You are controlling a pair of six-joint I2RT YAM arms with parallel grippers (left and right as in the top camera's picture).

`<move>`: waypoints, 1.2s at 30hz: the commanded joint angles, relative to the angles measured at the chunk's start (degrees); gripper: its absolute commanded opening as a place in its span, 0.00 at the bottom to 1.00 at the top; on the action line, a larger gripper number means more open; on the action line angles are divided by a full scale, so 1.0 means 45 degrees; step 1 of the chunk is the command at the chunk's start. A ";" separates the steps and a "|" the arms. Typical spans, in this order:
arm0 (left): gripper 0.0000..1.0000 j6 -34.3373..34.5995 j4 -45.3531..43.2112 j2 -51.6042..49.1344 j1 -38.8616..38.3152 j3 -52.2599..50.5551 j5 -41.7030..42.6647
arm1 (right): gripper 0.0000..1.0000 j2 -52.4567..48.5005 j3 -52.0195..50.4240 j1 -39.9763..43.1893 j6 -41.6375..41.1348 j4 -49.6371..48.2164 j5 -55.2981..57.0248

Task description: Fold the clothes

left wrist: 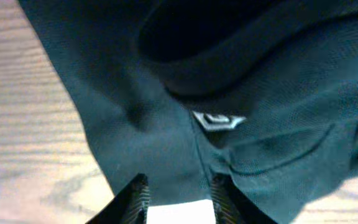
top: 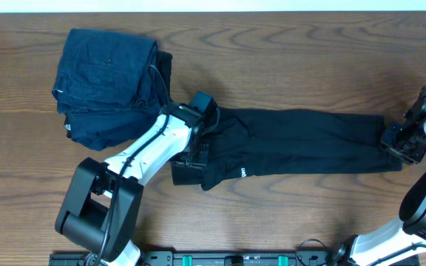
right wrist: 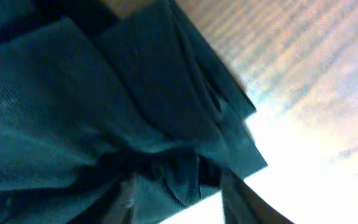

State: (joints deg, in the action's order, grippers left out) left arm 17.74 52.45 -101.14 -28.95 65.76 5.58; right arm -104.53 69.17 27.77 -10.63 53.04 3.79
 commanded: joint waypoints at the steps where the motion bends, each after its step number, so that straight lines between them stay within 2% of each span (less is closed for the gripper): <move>1: 0.37 -0.0248 0.0364 0.0345 0.0073 0.1394 -0.0165 | 0.49 0.0063 0.1224 0.0121 -0.0117 0.0515 -0.0646; 6: 0.38 -0.0097 0.0369 0.0714 0.0029 0.2166 -0.0112 | 0.46 0.0063 0.2395 -0.0010 0.0073 0.1817 -0.2880; 8: 0.31 0.0087 0.0185 0.0690 0.0024 0.2152 -0.0063 | 0.37 0.0058 0.2370 -0.0185 0.0641 0.1889 -0.3818; 9: 0.25 0.0087 -0.0034 0.0631 0.0019 0.2084 -0.0010 | 0.28 0.0058 0.2263 -0.0359 0.0996 0.1817 -0.4454; 11: 0.19 0.0087 -0.0534 0.0510 -0.0019 0.1885 -0.0015 | 0.18 0.0058 0.2045 -0.0704 0.1583 0.1564 -0.5503; 16: 0.14 0.0087 -0.1554 -0.0053 -0.0024 0.1423 -0.0019 | 0.02 0.0058 0.1049 -0.2171 0.2851 0.0160 -0.6601; 25: 0.13 0.0087 -0.1938 -0.0432 -0.0024 0.1423 -0.0010 | 0.01 0.0053 -0.1239 -0.5532 0.3565 -0.3818 -0.6611; 33: 0.13 0.0087 -0.2108 -0.0486 -0.0053 0.1423 -0.0010 | 0.01 0.0053 -0.1350 -0.7810 0.3283 -0.4430 -0.6373; 36: 0.13 0.0083 -0.2098 -0.0486 -0.0058 0.1423 -0.0010 | 0.01 0.0053 -0.1350 -0.8291 0.2637 -0.4512 -0.5605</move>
State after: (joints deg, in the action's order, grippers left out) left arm 18.17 43.03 -102.76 -29.04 72.44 5.65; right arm -104.57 63.35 -7.62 3.33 32.91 -24.21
